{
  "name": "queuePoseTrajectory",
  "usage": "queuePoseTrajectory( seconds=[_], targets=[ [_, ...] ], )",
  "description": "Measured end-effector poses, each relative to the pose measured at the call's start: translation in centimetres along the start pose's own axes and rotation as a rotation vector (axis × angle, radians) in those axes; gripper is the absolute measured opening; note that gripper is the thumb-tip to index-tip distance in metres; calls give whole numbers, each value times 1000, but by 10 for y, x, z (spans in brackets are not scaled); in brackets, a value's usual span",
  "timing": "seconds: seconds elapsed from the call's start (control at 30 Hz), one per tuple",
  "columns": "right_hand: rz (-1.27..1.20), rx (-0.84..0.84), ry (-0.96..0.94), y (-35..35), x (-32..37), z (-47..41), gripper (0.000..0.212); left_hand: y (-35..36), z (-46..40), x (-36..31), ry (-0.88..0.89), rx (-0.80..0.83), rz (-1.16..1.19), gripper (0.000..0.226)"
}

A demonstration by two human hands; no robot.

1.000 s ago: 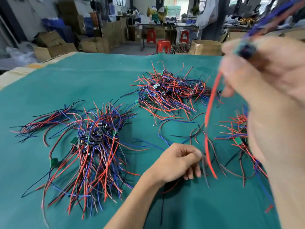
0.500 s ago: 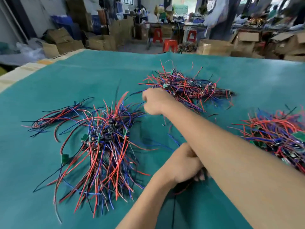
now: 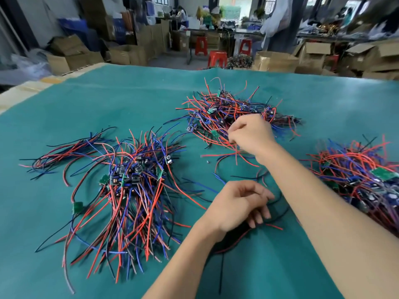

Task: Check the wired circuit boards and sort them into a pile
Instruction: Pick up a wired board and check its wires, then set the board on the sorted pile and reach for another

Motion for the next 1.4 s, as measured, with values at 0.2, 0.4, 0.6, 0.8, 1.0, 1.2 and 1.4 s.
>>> queuePoseTrajectory(
  seconds=[0.2, 0.4, 0.6, 0.8, 1.0, 1.2, 1.4],
  targets=[
    [-383, -89, 126, -79, -89, 55, 17, -28, -4, 10, -2, -354, 344, 4],
    [-299, 127, 89, -49, -109, 117, 28, -29, -5, 14, -22, -383, 492, 26],
    [-248, 336, 81, -27, -114, 124, 21, -29, -6, 19, -54, -317, 339, 29],
    [-417, 243, 32, -43, -112, 119, 7, -22, -6, 13, 42, -216, 252, 26],
    [-655, 345, 39, -41, -109, 120, 12, -22, -3, 4, 137, -223, 145, 24],
    [-632, 432, 46, -40, -112, 119, 20, -26, -2, 9, 54, -278, 341, 22],
    [-385, 180, 225, -50, -146, 105, 13, -27, -3, 12, 17, -285, 444, 28]
  ],
)
Point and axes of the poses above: each hand's wrist, its own z-axis away from the middle knuckle, its own y-axis out of the palm, x = y × z, the point moved 9 cm from there along -z, towards the middle knuckle, and after that the axes turned 12 degrees about y, right-handed, at the moved point
